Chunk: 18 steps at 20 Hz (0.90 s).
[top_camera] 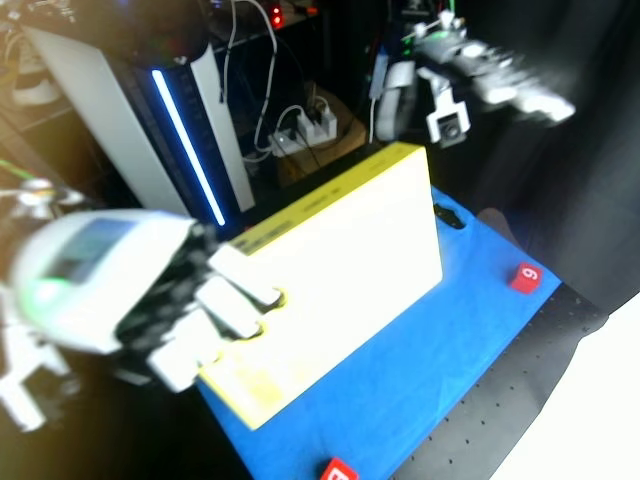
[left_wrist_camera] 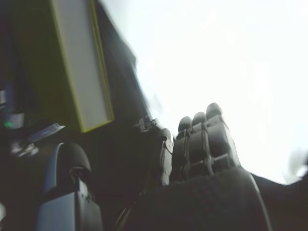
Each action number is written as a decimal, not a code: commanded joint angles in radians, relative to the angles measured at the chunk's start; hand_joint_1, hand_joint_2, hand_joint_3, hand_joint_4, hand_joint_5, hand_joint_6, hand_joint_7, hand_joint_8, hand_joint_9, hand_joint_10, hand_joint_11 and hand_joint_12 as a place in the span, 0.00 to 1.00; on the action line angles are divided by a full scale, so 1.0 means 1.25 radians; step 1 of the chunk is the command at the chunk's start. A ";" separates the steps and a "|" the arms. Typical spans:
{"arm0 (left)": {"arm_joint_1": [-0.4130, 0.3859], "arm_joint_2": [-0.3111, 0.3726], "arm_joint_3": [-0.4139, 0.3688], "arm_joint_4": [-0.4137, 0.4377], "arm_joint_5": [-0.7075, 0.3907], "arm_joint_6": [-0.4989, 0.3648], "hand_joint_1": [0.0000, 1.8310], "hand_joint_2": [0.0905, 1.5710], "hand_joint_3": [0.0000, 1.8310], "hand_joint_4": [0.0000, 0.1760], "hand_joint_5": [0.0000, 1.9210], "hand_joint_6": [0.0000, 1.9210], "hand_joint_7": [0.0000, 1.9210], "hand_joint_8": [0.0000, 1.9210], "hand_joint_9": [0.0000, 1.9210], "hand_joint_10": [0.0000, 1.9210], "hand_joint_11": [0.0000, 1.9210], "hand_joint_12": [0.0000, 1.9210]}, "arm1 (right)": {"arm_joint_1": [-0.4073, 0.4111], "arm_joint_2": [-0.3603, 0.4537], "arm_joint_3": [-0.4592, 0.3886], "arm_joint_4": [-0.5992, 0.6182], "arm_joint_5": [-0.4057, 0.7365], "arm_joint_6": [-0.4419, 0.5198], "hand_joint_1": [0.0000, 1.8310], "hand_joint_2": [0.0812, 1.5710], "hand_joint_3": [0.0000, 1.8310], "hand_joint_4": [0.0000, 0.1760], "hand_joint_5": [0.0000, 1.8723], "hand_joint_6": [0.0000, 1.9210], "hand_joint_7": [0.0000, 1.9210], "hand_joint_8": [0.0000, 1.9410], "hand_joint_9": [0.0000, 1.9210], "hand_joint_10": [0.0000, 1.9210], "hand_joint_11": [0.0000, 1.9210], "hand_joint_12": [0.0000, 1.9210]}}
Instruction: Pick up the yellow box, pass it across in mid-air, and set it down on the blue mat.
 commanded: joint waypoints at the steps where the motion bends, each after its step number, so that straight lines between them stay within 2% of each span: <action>1: 0.011 0.007 -0.007 0.010 -0.133 -0.002 0.23 0.66 0.00 0.93 0.00 0.00 0.00 0.00 0.00 0.00 0.00 0.00 | -0.002 0.005 -0.007 0.015 0.100 0.001 0.84 0.78 0.00 0.00 0.62 1.00 0.72 1.00 0.78 1.00 0.82 1.00; 4: 0.045 0.013 -0.016 -0.027 -0.163 -0.003 0.20 0.66 0.00 0.73 0.00 0.00 0.00 0.00 0.00 0.00 0.00 0.00 | -0.043 0.009 -0.009 0.056 0.100 0.001 0.86 0.77 0.00 0.00 0.62 1.00 0.72 1.00 0.77 1.00 0.80 1.00; 6: 0.048 0.014 -0.017 -0.036 -0.167 -0.003 0.19 0.66 0.00 0.65 0.00 0.00 0.00 0.00 0.00 0.00 0.00 0.00 | -0.068 0.009 -0.003 0.089 0.100 0.001 0.86 0.77 0.00 0.00 0.62 1.00 0.72 1.00 0.76 1.00 0.81 1.00; 7: 0.049 0.014 -0.017 -0.037 -0.165 -0.003 0.18 0.68 0.01 0.73 0.00 0.00 0.00 0.00 0.00 0.00 0.00 0.00 | -0.079 0.009 0.003 0.111 0.100 0.001 0.79 0.78 0.00 0.00 0.55 1.00 0.67 1.00 0.72 1.00 0.77 1.00; 8: 0.049 0.014 -0.017 -0.037 -0.164 -0.003 0.18 0.68 0.01 0.73 0.00 0.00 0.00 0.00 0.00 0.00 0.00 0.00 | -0.083 0.009 0.008 0.122 0.100 0.001 0.79 0.78 0.00 0.00 0.55 1.00 0.67 1.00 0.72 1.00 0.77 1.00; 9: 0.049 0.013 -0.017 -0.037 -0.164 -0.003 0.19 0.69 0.01 0.70 0.00 0.00 0.00 0.00 0.00 0.00 0.00 0.00 | -0.087 0.008 0.013 0.133 0.097 0.001 0.64 0.85 0.00 0.00 0.35 0.85 0.43 0.89 0.52 1.00 0.57 1.00; 10: 0.050 0.013 -0.017 -0.037 -0.165 -0.003 0.18 0.70 0.01 0.73 0.00 0.00 0.00 0.00 0.00 0.00 0.00 0.00 | -0.089 0.008 0.019 0.142 0.091 0.001 0.47 0.85 0.00 0.41 0.31 0.83 0.29 0.69 0.33 0.85 0.35 1.00; 11: 0.050 0.013 -0.017 -0.037 -0.166 -0.003 0.18 0.70 0.01 0.73 0.00 0.00 0.00 0.00 0.00 0.00 0.00 0.00 | -0.088 0.008 0.027 0.148 0.075 0.001 0.40 0.80 0.00 0.00 0.19 0.52 0.25 0.53 0.25 0.73 0.23 0.98; 12: 0.050 0.013 -0.017 -0.037 -0.167 -0.003 0.18 0.70 0.01 0.73 0.00 0.00 0.00 0.00 0.00 0.00 0.00 0.00 | -0.088 0.007 0.032 0.151 0.067 0.001 0.40 0.80 0.00 0.00 0.19 0.52 0.25 0.53 0.25 0.73 0.23 0.98; 13: 0.050 0.013 -0.017 -0.037 -0.167 -0.003 0.17 0.70 0.01 0.72 0.00 0.00 0.00 0.00 0.00 0.00 0.00 0.00 | -0.088 0.004 0.039 0.153 0.054 0.001 0.30 0.79 0.00 0.00 0.12 0.28 0.21 0.29 0.17 0.49 0.07 0.89; 14: 0.050 0.013 -0.017 -0.037 -0.167 -0.003 0.17 0.70 0.01 0.69 0.00 0.00 0.00 0.00 0.00 0.00 0.00 0.00 | -0.088 0.001 0.045 0.157 0.045 0.001 0.27 0.79 0.00 0.00 0.10 0.13 0.20 0.13 0.17 0.33 0.03 0.83; 15: 0.051 0.013 -0.017 -0.037 -0.168 -0.003 0.16 0.70 0.01 0.73 0.00 0.00 0.00 0.00 0.00 0.00 0.00 0.00 | -0.088 -0.002 0.049 0.160 0.041 0.001 0.24 0.78 0.00 0.00 0.04 0.04 0.12 0.03 0.13 0.23 0.01 0.81; 16: 0.051 0.013 -0.018 -0.038 -0.168 -0.003 0.16 0.70 0.01 0.74 0.00 0.00 0.00 0.00 0.00 0.00 0.00 0.00 | -0.088 -0.003 0.050 0.161 0.040 0.001 0.23 0.78 0.00 0.00 0.01 0.01 0.07 0.01 0.11 0.15 0.00 0.76; 17: 0.052 0.013 -0.018 -0.038 -0.168 -0.003 0.16 0.70 0.01 0.74 0.00 0.00 0.00 0.00 0.00 0.00 0.00 0.00 | -0.088 -0.004 0.051 0.161 0.039 0.001 0.21 0.75 0.00 0.30 0.00 0.00 0.01 0.00 0.03 0.06 0.00 0.63; 18: 0.052 0.013 -0.018 -0.039 -0.169 -0.003 0.17 0.71 0.01 0.75 0.00 0.00 0.00 0.00 0.00 0.00 0.00 0.00 | -0.088 -0.004 0.051 0.161 0.039 0.001 0.22 0.74 0.00 0.54 0.00 0.00 0.00 0.00 0.00 0.00 0.00 0.52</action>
